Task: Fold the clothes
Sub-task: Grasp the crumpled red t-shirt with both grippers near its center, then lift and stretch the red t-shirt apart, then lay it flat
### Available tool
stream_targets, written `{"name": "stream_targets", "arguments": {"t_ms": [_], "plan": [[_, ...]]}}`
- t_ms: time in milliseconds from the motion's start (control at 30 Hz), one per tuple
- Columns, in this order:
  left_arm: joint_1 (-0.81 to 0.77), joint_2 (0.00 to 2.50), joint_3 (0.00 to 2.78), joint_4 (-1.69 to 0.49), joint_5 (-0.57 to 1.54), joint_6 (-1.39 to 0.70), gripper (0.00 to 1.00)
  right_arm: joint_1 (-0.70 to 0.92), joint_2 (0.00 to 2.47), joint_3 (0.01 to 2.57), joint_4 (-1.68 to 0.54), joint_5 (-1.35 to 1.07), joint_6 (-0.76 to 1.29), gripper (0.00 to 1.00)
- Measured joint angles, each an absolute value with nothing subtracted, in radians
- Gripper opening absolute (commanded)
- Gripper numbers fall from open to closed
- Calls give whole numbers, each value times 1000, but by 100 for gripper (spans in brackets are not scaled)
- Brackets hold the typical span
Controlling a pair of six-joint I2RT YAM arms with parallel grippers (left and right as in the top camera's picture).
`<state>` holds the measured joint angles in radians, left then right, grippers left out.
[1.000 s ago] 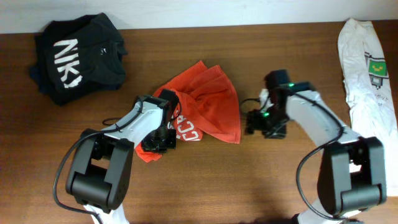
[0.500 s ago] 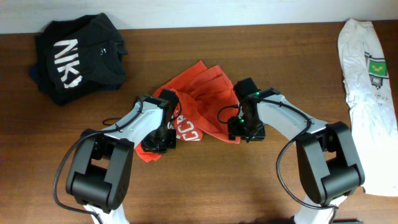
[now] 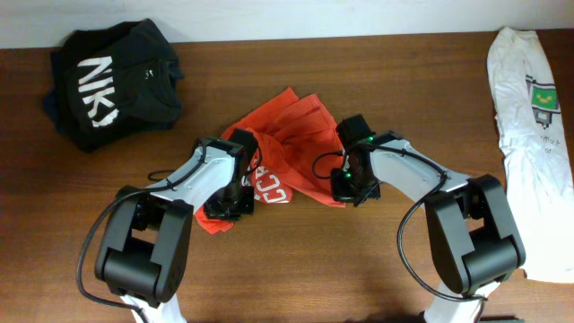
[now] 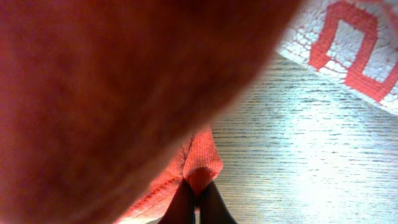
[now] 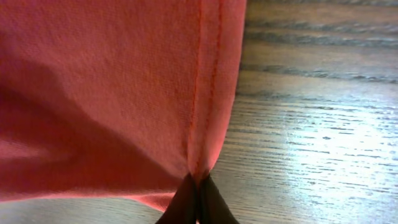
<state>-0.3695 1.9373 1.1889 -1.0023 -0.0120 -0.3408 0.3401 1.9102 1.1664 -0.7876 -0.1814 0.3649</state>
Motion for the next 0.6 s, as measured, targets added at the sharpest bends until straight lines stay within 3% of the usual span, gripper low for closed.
{"name": "stream_targets", "arguments": {"t_ms": [100, 333, 600], "plan": [[-369, 1937, 1189, -1003, -12, -341, 0, 340, 1911, 1169, -800, -181, 368, 4], [-377, 1914, 1236, -1138, -13, -336, 0, 333, 1864, 1398, -1116, -91, 392, 4], [-401, 1335, 1454, -1388, -13, -334, 0, 134, 1571, 1859, -1504, -42, 390, 4]]}}
